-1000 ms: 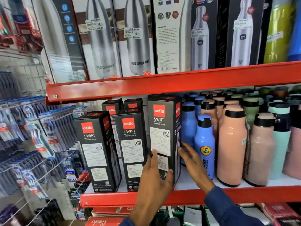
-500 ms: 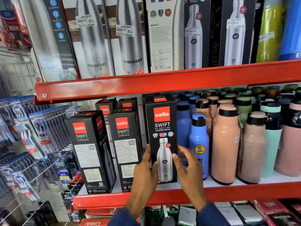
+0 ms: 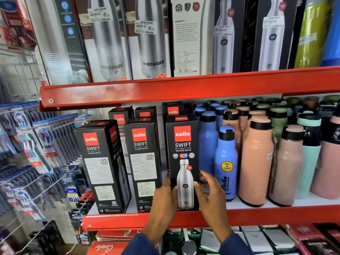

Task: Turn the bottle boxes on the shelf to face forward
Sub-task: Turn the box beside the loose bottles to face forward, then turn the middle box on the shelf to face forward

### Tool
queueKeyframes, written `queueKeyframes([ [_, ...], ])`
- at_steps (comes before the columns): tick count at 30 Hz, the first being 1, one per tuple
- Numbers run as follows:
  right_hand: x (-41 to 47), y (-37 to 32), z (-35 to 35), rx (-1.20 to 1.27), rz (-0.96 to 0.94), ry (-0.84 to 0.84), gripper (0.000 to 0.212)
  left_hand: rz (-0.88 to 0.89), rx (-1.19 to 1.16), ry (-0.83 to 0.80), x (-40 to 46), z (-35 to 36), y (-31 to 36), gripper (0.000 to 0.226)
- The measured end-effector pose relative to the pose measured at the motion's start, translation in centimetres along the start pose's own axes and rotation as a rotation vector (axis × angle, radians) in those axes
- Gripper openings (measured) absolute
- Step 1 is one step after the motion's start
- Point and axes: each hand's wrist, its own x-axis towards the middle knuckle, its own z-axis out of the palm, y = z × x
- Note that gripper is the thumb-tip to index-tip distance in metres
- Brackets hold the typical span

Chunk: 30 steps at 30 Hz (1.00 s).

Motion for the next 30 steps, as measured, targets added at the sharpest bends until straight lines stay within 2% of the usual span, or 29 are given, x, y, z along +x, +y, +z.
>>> queueKeyframes([
  [4, -0.8, -0.6, -0.3, 0.033, 0.038, 0.040, 0.040, 0.017, 0.035, 0.008, -0.6, -0.6, -0.2, 0.036],
  [7, -1.9, -2.2, -0.9, 0.018, 0.013, 0.233, 0.032, 0.041, 0.026, -0.002, -2.6, -2.5, -0.1, 0.031],
  [9, -3.0, -3.7, -0.9, 0.051, -0.035, 0.299, 0.027, 0.019, 0.068, 0.057, -4.2, -4.6, -0.1, 0.033],
  [10, -3.5, -4.6, -0.6, 0.075, -0.049, 0.261, 0.024, 0.006, 0.102, 0.098, -4.8, -5.7, -0.1, 0.038],
  [12, -4.4, -6.5, 0.6, 0.089, -0.045, 0.057, 0.027, -0.025, 0.172, 0.179, -5.2, -7.7, -0.5, 0.044],
  [15, -5.0, -8.1, 3.7, 0.058, -0.046, -0.232, 0.043, -0.062, 0.275, 0.266, -4.1, -9.4, -1.3, 0.055],
  [17, -4.8, -8.9, 5.6, 0.026, -0.029, -0.309, 0.054, -0.087, 0.276, 0.272, -3.0, -9.6, -1.9, 0.064],
  [20, -3.6, -9.4, 7.7, -0.033, 0.040, -0.325, 0.060, -0.098, 0.179, 0.235, -2.0, -9.3, -2.5, 0.066],
  [23, -2.3, -9.5, 8.7, -0.031, 0.115, -0.325, 0.057, -0.095, 0.037, 0.164, -1.3, -9.0, -3.4, 0.062],
  [27, -2.1, -9.7, 8.6, 0.079, 0.129, -0.237, 0.054, -0.067, -0.114, 0.098, -1.1, -9.2, -4.7, 0.078],
  [30, -2.8, -10.5, 8.2, 0.174, 0.117, -0.166, 0.048, -0.024, -0.209, 0.116, -1.6, -9.7, -4.6, 0.093],
])
